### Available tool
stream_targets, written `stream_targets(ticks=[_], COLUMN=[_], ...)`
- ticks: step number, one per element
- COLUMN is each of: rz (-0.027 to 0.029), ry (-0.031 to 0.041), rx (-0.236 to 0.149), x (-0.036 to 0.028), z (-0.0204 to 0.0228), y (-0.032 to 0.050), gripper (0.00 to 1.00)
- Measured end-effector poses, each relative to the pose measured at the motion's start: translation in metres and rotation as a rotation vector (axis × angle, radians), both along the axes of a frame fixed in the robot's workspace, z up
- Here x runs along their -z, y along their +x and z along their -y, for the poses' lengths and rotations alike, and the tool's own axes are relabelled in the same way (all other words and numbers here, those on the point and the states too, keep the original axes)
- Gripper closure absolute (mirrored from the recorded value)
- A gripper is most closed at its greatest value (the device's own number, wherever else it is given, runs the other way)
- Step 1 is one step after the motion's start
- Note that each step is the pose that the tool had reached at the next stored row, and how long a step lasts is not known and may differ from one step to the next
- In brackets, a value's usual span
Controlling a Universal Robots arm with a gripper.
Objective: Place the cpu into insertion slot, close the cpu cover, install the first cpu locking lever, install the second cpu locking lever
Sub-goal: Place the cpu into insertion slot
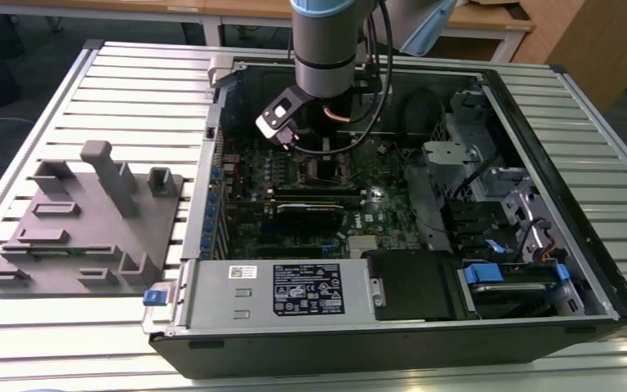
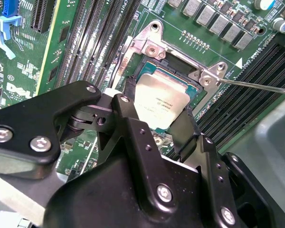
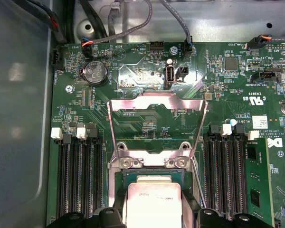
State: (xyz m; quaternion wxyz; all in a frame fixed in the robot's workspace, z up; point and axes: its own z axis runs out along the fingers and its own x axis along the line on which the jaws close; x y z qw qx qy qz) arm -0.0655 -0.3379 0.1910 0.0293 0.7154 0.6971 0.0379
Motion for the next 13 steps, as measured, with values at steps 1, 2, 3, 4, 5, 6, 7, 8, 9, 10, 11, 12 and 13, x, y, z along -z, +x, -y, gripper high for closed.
stream_targets(ticks=[1, 2, 3, 4, 5, 6, 7, 8, 9, 10, 11, 12, 13], rz=[0.0, 0.0, 0.0, 0.0, 0.0, 0.0, 0.0002, 0.0006, 0.0006, 0.0005, 0.0, 0.0, 0.0], ry=[0.0, 0.0, 0.0, 0.0, 0.0, 0.0, 0.0002, 0.0008, 0.0008, 0.0006, 0.0001, 0.0, 0.0001], rx=[0.0, 0.0, 0.0, 0.0, 0.0, 0.0, 0.0, 0.0, 0.0, 0.0, 0.0, 0.0, 0.0], x=[0.0, 0.0, 0.0, 0.0, 0.0001, 0.0001, 0.0002, 0.0004, 0.0004, 0.0004, 0.0002, 0.0002, 0.0002], z=[0.0, 0.0, 0.0, 0.0, 0.0, 0.0, 0.0, -0.0001, -0.0001, -0.0001, 0.0, 0.0, 0.0], y=[0.0, 0.0, 0.0, 0.0, 0.0, 0.0, 0.0, 0.0001, 0.0001, 0.0001, 0.0, 0.0, 0.0], gripper=[0.46, 0.46, 0.46, 0.46, 0.46, 0.46, 0.46, 0.45, 0.45, 0.38, 0.38, 0.38, 0.38])
